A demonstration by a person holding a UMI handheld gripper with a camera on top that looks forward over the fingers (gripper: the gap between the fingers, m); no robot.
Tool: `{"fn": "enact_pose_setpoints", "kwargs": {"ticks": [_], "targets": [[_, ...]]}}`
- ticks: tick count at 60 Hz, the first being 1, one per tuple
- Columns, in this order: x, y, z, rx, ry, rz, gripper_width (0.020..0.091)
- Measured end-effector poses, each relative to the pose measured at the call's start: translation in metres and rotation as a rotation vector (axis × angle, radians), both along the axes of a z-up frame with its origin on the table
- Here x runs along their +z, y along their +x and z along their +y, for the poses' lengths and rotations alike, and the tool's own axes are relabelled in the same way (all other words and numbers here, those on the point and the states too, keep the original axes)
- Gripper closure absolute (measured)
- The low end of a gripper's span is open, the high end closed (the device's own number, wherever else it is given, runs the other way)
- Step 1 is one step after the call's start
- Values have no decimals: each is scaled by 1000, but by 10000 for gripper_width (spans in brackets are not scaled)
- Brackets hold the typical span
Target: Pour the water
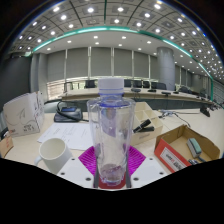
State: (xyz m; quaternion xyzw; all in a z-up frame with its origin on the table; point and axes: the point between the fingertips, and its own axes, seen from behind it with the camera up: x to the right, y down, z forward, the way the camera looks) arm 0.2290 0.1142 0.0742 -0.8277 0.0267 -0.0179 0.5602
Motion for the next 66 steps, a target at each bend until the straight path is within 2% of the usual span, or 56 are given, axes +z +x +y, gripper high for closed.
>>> {"fn": "enact_pose_setpoints", "kwargs": {"ticks": [9, 11, 14, 17, 21, 29, 47, 66], "targets": [[-3, 1, -1, -8, -22, 3, 565], [-5, -1, -5, -11, -43, 9, 463], [-6, -4, -10, -4, -70, 21, 241], [-5, -5, -17, -10, -96, 24, 277], [1, -7, -30, -24, -120, 15, 238], [22, -23, -65, -26, -163, 13, 244], [91, -107, -199, -35, -253, 0, 244], [147, -185, -326, -5, -238, -51, 244]]}}
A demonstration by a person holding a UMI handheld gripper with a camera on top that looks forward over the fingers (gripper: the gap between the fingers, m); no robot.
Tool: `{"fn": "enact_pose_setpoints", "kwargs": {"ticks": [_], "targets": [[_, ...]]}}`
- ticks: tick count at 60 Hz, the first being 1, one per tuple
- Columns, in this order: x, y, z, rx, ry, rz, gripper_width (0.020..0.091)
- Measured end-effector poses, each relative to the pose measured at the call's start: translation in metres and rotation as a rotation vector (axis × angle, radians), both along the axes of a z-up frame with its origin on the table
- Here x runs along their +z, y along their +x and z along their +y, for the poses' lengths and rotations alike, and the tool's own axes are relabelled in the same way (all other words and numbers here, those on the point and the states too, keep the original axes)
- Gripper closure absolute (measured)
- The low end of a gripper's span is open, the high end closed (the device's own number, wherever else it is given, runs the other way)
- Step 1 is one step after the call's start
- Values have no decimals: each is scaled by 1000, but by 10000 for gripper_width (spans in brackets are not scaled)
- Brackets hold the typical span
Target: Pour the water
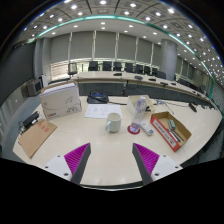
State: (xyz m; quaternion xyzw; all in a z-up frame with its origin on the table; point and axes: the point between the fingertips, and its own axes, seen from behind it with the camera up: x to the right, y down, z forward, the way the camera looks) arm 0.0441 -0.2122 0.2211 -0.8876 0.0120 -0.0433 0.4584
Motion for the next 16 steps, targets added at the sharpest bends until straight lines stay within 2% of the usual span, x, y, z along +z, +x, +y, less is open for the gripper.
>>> {"fn": "enact_pose_setpoints", "kwargs": {"ticks": [16], "targets": [[5, -5, -40, -9, -4, -23, 246]]}}
